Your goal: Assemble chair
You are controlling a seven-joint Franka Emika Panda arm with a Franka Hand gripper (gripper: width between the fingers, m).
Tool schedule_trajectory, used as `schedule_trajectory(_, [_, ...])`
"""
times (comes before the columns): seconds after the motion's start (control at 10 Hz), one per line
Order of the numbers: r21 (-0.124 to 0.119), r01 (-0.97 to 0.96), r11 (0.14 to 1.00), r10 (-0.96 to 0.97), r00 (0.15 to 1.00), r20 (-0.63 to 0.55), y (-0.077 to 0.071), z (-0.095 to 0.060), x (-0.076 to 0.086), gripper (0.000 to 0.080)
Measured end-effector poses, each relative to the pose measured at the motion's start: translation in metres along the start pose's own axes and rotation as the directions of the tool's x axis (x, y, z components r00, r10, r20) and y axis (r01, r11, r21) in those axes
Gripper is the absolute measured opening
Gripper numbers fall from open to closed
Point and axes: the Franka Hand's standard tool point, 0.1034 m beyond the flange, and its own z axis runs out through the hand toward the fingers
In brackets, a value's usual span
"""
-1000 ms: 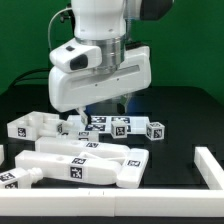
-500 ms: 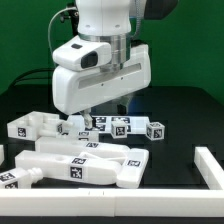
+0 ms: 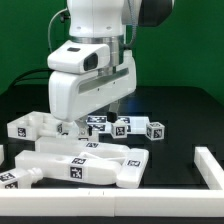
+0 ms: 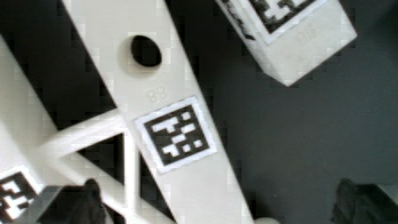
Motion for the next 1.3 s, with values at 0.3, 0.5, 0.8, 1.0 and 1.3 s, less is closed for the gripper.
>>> schedule_trajectory(0.3, [-0.004, 0.021, 1.000, -0.021, 1.000, -0.001, 0.003, 0.002, -0.002, 0.0649])
schedule_trajectory(0.5, [-0.012, 0.025, 1.000, -0.026, 1.000, -0.002, 0.009, 0.009, -0.007, 0.0649])
schedule_trajectory(0.8, [0.002, 0.050, 0.999, -0.050, 0.999, 0.006, 0.017, 0.023, -0.023, 0.0649])
schedule_trajectory(1.0, [0.010, 0.038, 0.999, -0.038, 0.999, 0.011, 0.020, 0.032, -0.029, 0.0649])
schedule_trajectory(1.3, [0.006, 0.037, 0.999, -0.037, 0.999, 0.009, 0.022, 0.034, -0.028, 0.0649])
